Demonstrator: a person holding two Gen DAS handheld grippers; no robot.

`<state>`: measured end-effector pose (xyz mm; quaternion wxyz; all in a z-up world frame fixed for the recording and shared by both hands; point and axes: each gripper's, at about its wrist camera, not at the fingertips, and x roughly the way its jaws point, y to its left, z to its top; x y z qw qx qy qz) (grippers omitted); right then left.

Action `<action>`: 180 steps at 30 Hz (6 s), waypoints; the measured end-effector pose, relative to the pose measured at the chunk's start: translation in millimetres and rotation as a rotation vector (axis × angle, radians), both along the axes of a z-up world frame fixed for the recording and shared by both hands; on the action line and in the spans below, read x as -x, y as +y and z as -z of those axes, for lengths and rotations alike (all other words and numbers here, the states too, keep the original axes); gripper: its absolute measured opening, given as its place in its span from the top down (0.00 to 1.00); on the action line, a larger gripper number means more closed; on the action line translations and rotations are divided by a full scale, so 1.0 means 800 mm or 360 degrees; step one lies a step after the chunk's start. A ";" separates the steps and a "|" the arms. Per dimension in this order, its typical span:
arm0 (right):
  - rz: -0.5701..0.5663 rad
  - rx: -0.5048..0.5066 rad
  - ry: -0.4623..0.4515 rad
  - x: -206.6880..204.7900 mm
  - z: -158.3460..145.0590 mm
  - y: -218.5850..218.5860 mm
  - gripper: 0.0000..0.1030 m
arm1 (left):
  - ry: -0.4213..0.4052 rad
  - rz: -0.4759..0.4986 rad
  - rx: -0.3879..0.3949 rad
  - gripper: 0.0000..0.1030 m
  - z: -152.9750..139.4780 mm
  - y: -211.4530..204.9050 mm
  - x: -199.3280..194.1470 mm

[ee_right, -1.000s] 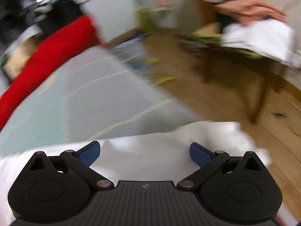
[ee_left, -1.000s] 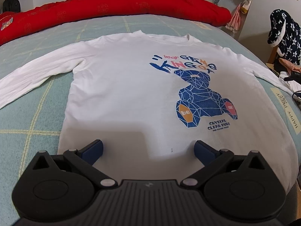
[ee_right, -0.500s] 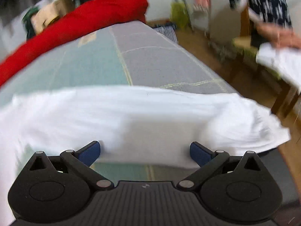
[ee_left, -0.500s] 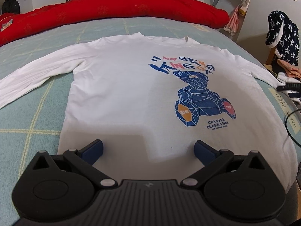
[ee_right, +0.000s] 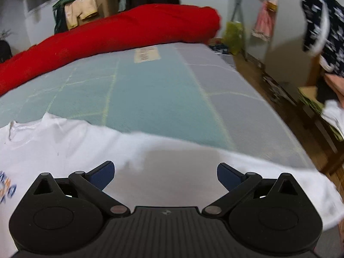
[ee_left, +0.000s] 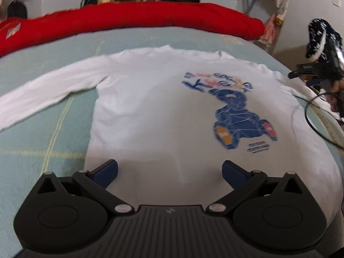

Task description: Fold clothes

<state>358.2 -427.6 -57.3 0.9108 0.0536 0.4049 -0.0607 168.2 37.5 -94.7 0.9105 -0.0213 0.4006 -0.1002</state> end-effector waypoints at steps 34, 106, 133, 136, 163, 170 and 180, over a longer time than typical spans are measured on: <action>-0.0139 0.0135 0.0150 -0.057 0.020 0.081 0.00 | -0.0055 0.0042 0.0058 0.01 0.007 0.013 0.009; -0.1109 -0.0560 0.0269 -0.159 -0.005 0.335 0.00 | -0.0094 0.0117 0.0179 0.01 0.012 0.033 0.011; -0.0701 -0.0088 -0.0137 -0.100 -0.028 0.282 0.00 | -0.0193 0.0403 0.0098 0.01 -0.039 0.000 0.066; -0.0791 0.0069 -0.0146 -0.063 -0.048 0.280 0.00 | -0.0220 0.0541 0.0132 0.01 -0.051 -0.009 0.082; -0.0892 0.0067 0.0015 0.241 0.008 0.210 0.00 | -0.0128 0.0485 -0.0033 0.01 -0.046 -0.016 0.073; -0.0935 0.0097 -0.0032 0.266 0.034 0.245 0.00 | 0.0001 0.0408 -0.0048 0.01 -0.001 -0.033 0.057; -0.0793 0.0059 -0.0075 0.313 0.041 0.224 0.00 | -0.0054 0.0341 -0.0158 0.01 0.004 -0.022 0.106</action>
